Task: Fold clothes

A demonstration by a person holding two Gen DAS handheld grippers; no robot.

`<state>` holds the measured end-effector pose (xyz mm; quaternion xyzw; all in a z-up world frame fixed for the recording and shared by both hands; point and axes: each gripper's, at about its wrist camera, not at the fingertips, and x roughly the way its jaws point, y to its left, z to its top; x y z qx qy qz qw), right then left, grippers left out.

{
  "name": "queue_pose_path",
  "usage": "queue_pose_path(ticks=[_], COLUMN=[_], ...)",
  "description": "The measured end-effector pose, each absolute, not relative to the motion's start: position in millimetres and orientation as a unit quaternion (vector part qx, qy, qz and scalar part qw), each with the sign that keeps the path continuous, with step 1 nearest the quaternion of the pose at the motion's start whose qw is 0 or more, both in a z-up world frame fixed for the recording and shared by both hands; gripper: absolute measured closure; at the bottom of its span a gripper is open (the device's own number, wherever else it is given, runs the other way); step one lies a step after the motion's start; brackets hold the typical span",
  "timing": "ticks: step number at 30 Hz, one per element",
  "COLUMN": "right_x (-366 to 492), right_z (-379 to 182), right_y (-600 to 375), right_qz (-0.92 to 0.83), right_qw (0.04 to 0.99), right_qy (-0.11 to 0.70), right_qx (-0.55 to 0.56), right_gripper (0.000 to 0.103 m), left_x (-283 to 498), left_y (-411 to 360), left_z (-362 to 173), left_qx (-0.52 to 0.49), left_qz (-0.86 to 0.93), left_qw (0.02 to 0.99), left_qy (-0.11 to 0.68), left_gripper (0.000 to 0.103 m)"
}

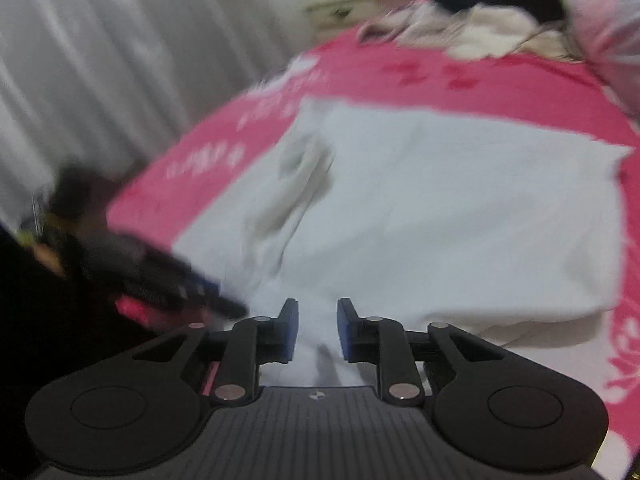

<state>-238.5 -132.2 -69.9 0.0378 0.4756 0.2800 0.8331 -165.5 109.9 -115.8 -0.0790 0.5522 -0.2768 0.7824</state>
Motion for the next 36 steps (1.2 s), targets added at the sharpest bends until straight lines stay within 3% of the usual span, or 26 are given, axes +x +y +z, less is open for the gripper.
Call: queue_pose_path(ticks=[3, 7, 9, 13, 19, 20, 22, 24, 26, 36], right_x=[-239.4, -239.0, -238.5, -242.8, -244.3, -244.3, -244.1, -245.1, -246.0, -244.7], right_z=[-99.8, -104.6, -106.2, -104.1, -103.7, -104.5, -105.7, -105.3, -104.9, -104.3], right_y=[-125.2, -128.7, -129.4, -125.3, -123.5, -123.5, -124.0, -124.1, -124.5, -124.9], right_qz=[0.272, 0.264, 0.260, 0.257, 0.255, 0.255, 0.256, 0.257, 0.258, 0.256], right_qw=[0.812, 0.812, 0.812, 0.815, 0.816, 0.816, 0.816, 0.817, 0.817, 0.818], right_qy=[0.516, 0.519, 0.521, 0.519, 0.518, 0.517, 0.517, 0.516, 0.514, 0.515], right_qx=[0.021, 0.033, 0.035, 0.024, 0.028, 0.030, 0.033, 0.032, 0.033, 0.031], right_gripper=[0.080, 0.082, 0.082, 0.082, 0.082, 0.082, 0.082, 0.082, 0.083, 0.083], left_x=[-168.4, -162.8, -154.0, -121.7, -80.7, -77.5, -72.0, -69.5, -75.8, -128.1], left_y=[118.3, 125.3, 114.1, 73.6, 29.7, 28.0, 31.7, 42.9, 65.8, 172.7], left_z=[-105.1, -74.7, -61.6, -53.8, -72.3, -76.1, -83.0, -87.2, -81.7, -86.4], left_qx=[-0.071, -0.066, -0.045, 0.013, 0.080, 0.086, 0.082, 0.061, 0.014, -0.221], left_qz=[-0.266, -0.269, -0.265, -0.226, -0.143, -0.135, -0.120, -0.108, -0.090, -0.018], left_qw=[0.791, 0.818, 0.842, 0.874, 0.879, 0.879, 0.881, 0.881, 0.885, 0.862], left_qy=[0.546, 0.504, 0.468, 0.430, 0.448, 0.449, 0.451, 0.456, 0.457, 0.455], left_gripper=[0.065, 0.058, 0.047, 0.046, 0.046, 0.048, 0.064, 0.094, 0.099, 0.098])
